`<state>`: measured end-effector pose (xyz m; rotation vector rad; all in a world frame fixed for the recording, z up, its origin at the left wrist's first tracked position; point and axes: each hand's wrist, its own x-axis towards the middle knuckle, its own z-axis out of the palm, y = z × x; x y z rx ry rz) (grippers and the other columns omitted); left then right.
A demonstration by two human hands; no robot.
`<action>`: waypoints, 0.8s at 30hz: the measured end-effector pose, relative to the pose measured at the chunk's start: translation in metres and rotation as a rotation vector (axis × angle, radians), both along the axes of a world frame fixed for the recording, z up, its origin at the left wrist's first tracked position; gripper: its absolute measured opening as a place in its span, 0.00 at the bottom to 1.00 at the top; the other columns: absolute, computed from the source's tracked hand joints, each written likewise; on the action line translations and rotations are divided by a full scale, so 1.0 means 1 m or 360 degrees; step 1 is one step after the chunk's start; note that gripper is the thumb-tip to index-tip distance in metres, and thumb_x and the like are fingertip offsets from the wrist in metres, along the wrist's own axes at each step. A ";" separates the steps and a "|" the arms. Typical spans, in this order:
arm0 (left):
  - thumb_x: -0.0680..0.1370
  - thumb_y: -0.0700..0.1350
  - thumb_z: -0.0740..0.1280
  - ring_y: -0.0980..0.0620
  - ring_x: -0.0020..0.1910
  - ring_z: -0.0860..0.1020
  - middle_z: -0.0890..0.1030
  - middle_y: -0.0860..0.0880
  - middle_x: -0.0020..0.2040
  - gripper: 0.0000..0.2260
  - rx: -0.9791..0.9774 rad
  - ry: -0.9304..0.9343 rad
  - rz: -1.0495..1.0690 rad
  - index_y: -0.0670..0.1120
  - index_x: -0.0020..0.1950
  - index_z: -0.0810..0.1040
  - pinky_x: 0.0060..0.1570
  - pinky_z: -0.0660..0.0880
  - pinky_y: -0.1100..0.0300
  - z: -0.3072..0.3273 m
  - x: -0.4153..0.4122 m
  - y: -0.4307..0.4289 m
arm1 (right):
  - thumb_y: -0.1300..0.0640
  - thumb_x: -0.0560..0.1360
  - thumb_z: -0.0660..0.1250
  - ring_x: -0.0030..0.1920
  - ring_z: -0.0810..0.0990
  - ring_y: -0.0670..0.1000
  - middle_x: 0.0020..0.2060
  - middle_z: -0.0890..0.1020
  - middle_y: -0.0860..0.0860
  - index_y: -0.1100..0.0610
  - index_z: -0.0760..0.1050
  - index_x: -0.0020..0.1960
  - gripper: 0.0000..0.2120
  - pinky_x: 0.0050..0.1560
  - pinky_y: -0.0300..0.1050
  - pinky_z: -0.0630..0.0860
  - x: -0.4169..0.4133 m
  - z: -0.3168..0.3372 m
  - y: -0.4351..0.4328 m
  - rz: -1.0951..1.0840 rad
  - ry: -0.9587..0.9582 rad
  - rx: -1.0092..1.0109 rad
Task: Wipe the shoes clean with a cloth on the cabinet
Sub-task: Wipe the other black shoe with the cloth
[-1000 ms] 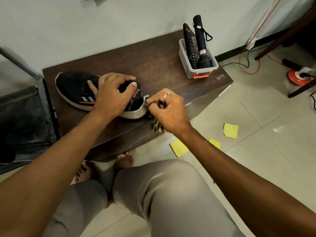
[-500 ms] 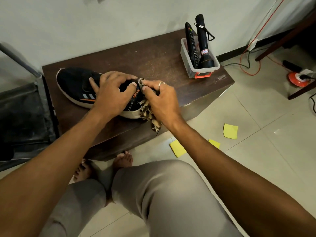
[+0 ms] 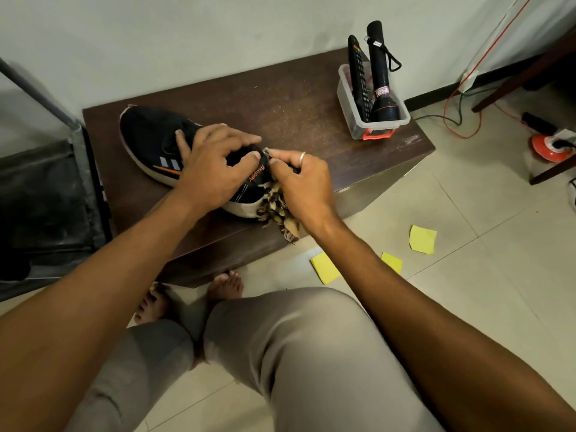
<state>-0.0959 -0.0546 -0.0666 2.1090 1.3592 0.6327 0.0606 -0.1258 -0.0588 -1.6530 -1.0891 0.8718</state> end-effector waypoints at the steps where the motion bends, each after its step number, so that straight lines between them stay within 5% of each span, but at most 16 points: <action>1: 0.76 0.61 0.59 0.57 0.75 0.61 0.76 0.63 0.63 0.21 -0.0002 0.0002 -0.0023 0.59 0.65 0.80 0.75 0.33 0.37 0.000 -0.001 0.000 | 0.60 0.79 0.70 0.53 0.84 0.39 0.51 0.87 0.45 0.57 0.85 0.58 0.10 0.55 0.34 0.79 0.003 -0.002 -0.009 0.0004 0.0032 -0.0005; 14: 0.79 0.62 0.57 0.57 0.76 0.61 0.75 0.64 0.63 0.20 0.0004 -0.0010 -0.0042 0.59 0.66 0.80 0.75 0.33 0.38 -0.002 -0.003 0.000 | 0.61 0.79 0.71 0.54 0.83 0.41 0.51 0.86 0.48 0.57 0.85 0.57 0.08 0.59 0.41 0.80 -0.006 -0.010 -0.028 0.0003 -0.0092 0.0162; 19: 0.84 0.59 0.57 0.57 0.76 0.60 0.72 0.67 0.63 0.16 -0.0056 -0.0067 -0.0086 0.58 0.67 0.80 0.74 0.32 0.38 -0.002 -0.007 0.003 | 0.69 0.77 0.71 0.55 0.82 0.56 0.53 0.82 0.60 0.67 0.83 0.57 0.09 0.57 0.53 0.80 -0.003 -0.022 -0.029 0.0398 -0.0608 0.0895; 24: 0.84 0.57 0.60 0.57 0.77 0.59 0.71 0.67 0.62 0.15 -0.0052 -0.0099 -0.0061 0.58 0.66 0.80 0.74 0.31 0.41 -0.003 -0.008 0.004 | 0.67 0.78 0.72 0.49 0.82 0.59 0.50 0.83 0.61 0.67 0.83 0.57 0.09 0.49 0.53 0.80 -0.001 -0.036 -0.032 0.0677 -0.1011 0.1031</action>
